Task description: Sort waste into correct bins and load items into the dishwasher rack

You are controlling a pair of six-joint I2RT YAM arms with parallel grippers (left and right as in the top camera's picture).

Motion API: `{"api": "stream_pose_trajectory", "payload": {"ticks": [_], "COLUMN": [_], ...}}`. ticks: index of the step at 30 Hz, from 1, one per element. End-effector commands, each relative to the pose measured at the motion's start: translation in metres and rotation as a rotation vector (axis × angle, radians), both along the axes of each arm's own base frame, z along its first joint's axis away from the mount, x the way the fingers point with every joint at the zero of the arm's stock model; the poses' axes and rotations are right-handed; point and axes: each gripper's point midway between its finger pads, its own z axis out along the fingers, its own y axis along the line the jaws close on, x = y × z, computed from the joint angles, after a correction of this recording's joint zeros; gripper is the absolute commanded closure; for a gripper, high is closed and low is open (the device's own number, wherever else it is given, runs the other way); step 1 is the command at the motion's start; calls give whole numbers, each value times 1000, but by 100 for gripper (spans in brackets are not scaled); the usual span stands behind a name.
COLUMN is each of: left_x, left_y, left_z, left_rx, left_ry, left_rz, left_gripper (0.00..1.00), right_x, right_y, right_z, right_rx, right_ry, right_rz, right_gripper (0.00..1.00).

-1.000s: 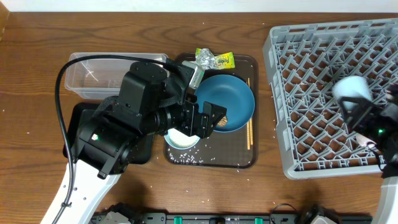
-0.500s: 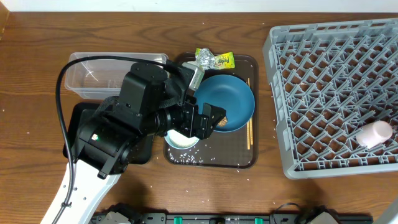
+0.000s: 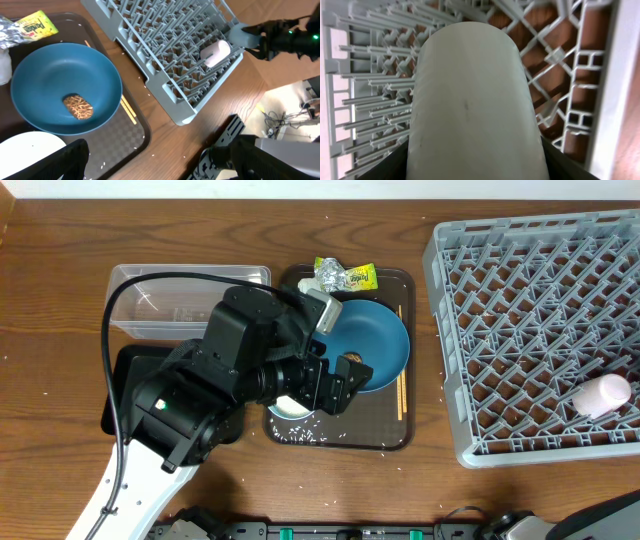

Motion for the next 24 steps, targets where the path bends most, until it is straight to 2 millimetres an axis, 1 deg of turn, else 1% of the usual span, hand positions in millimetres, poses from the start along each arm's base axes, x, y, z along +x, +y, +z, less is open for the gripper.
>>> {"api": "stream_pose_trajectory", "payload": {"ticks": [1, 4, 8, 13, 16, 18, 21, 24], "left_x": [-1, -3, -5, -6, -3, -3, -3, 2], "left_y": [0, 1, 3, 3, 5, 6, 7, 14], "left_z": [0, -6, -13, -14, -15, -14, -13, -14], "left_rx": [20, 34, 56, 64, 78, 80, 80, 110], "left_ry": [-25, -1, 30, 19, 7, 4, -1, -22], "left_rz": [-18, -18, -20, -30, -20, -16, -13, 28], "left_gripper": [8, 8, 9, 9, 9, 8, 8, 8], "right_x": [9, 8, 3, -4, -2, 5, 27, 53], "right_y": [2, -6, -19, -24, -22, -19, -7, 21], "right_z": [-3, -5, -4, -3, 3, 11, 38, 75], "right_rx": [82, 93, 71, 87, 112, 128, 137, 133], "right_ry": [-64, -76, -90, -111, -158, -203, -327, -444], "right_rz": [-20, -56, -85, -102, -85, -54, 56, 219], "right_gripper": [48, 42, 38, 27, 25, 27, 29, 32]}}
